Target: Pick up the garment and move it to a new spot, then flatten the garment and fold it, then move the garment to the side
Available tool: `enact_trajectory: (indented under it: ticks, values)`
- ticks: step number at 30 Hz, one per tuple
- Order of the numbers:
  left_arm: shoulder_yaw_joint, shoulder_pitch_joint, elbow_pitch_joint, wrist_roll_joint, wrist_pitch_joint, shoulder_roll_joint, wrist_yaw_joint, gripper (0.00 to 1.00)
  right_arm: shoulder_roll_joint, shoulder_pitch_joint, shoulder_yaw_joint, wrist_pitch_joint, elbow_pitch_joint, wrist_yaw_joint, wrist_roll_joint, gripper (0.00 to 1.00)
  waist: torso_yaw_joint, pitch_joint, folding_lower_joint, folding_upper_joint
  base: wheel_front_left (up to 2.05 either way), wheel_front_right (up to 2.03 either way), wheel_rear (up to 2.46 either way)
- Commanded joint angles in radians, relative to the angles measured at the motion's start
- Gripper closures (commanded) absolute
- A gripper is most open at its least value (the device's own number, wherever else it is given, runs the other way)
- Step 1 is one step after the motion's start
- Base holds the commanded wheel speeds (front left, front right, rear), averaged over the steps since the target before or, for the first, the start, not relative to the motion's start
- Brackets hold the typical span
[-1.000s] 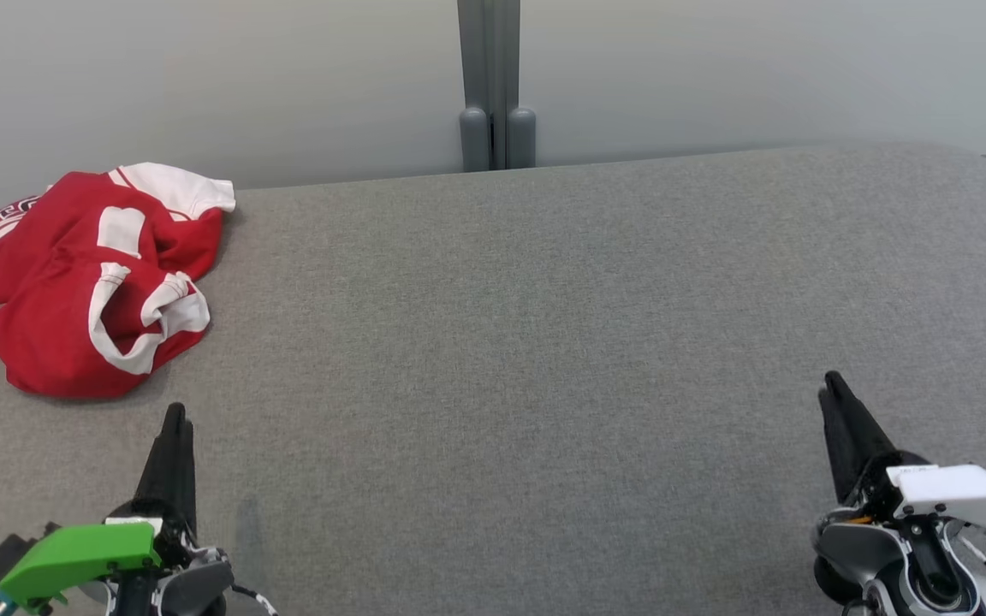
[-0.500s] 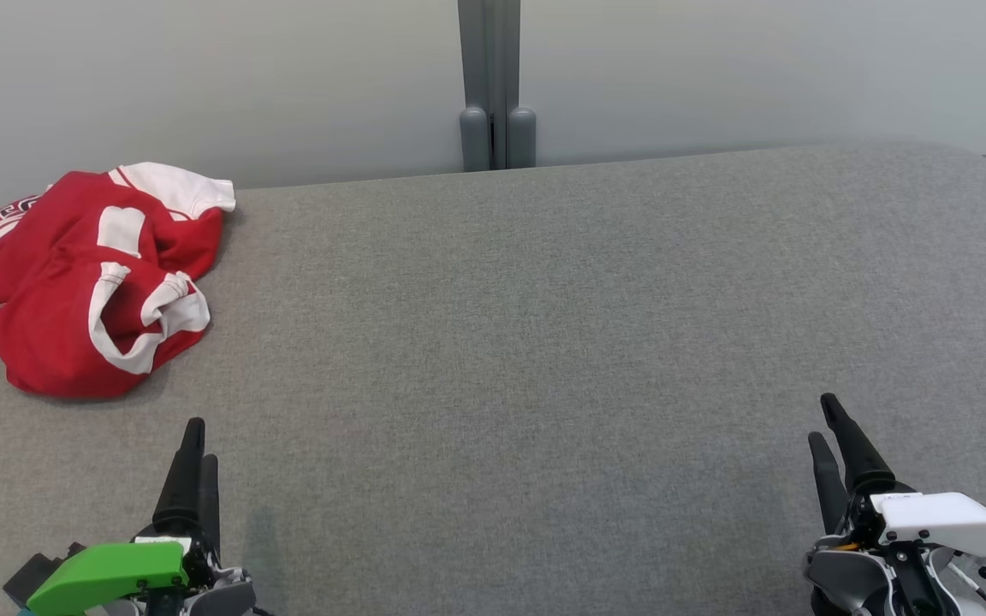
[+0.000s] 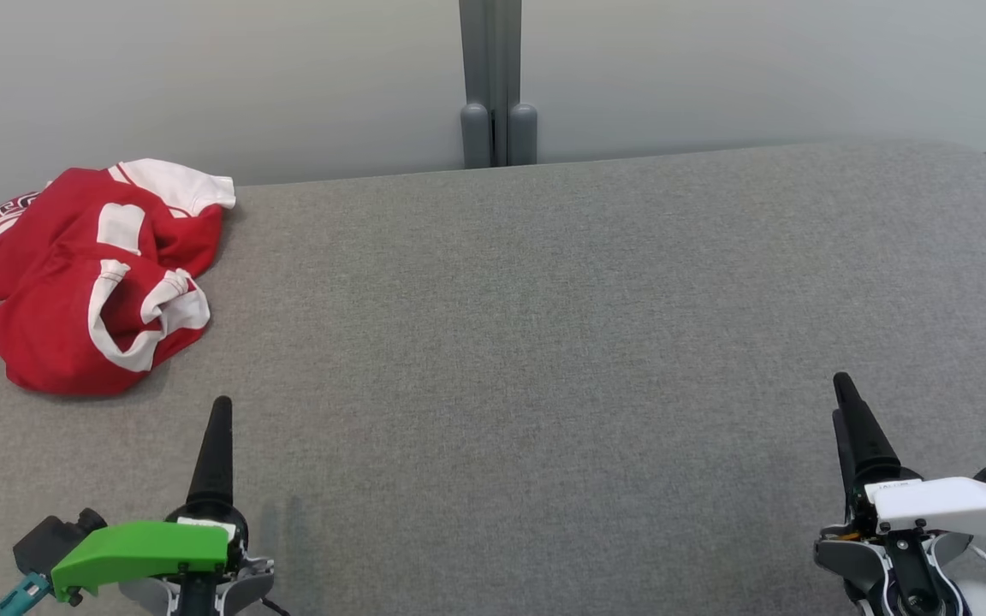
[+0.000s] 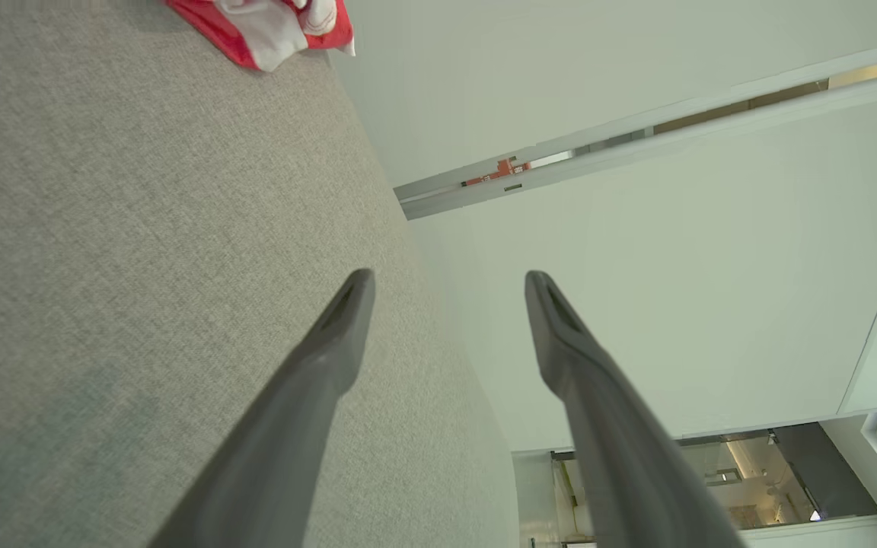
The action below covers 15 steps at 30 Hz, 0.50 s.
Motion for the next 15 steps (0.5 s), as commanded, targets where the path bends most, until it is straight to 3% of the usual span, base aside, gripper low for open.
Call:
enact_trajectory:
  ticks: [1,15]
  values:
    - [-0.010,-0.024,-0.026,0.049,-0.012,0.006,0.005,0.00,-0.006,-0.004,-0.001,-0.011,-0.027,0.002,-0.034,0.00,0.000,0.000,0.0000,0.0000,0.00,0.00,0.00]
    - [-0.071,-0.031,-0.053,0.361,-0.063,0.008,0.052,0.00,-0.008,0.014,0.030,-0.063,-0.068,0.002,-0.324,0.00,0.002,0.004,0.0000,0.0000,0.00,0.00,0.00]
